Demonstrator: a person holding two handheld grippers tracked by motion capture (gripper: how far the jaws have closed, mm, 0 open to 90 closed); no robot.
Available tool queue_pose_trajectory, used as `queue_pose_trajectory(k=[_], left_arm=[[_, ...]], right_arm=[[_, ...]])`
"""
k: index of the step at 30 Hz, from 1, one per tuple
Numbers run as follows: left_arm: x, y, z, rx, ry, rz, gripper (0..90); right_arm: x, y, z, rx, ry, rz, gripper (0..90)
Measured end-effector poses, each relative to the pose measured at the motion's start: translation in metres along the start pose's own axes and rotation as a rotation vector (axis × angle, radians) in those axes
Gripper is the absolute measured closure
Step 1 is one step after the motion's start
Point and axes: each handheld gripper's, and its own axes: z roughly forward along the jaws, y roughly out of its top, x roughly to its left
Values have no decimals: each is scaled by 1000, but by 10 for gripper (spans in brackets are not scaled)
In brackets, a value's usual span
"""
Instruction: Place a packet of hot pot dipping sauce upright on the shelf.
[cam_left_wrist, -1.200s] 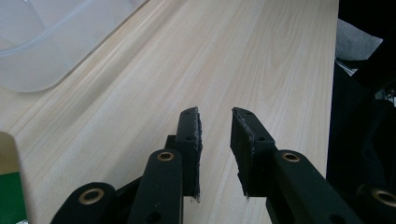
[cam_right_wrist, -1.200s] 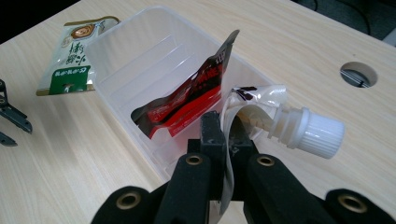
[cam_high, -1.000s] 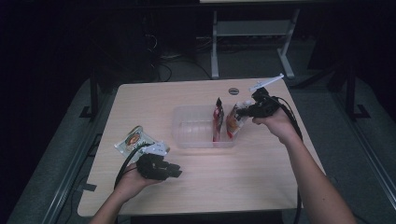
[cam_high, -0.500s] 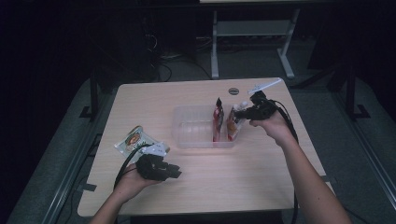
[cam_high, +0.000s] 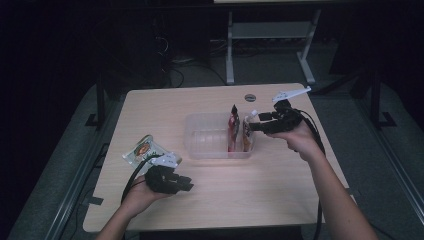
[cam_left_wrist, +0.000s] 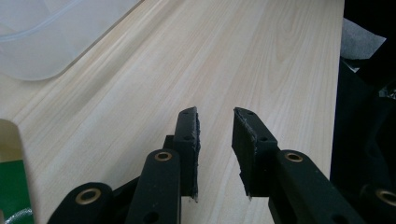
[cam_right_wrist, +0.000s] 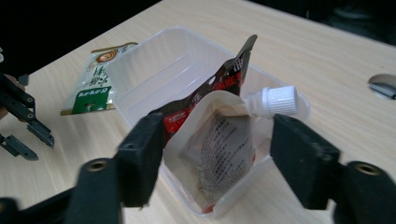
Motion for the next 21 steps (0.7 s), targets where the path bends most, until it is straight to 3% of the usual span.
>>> queue_pose_trajectory(k=[6,14,21], left_arm=[[1,-1,-1,8,8,-7,724],[4,-4,-1,14,25,-26,765],[6,-4,-10,11,47,-27,894]], right_arm=[[2,-19,-10,-48,-28,-2,244],[12,-54,-15,-72,-29,-29,229],[22,-77,-15,-68,-44,-43,208]])
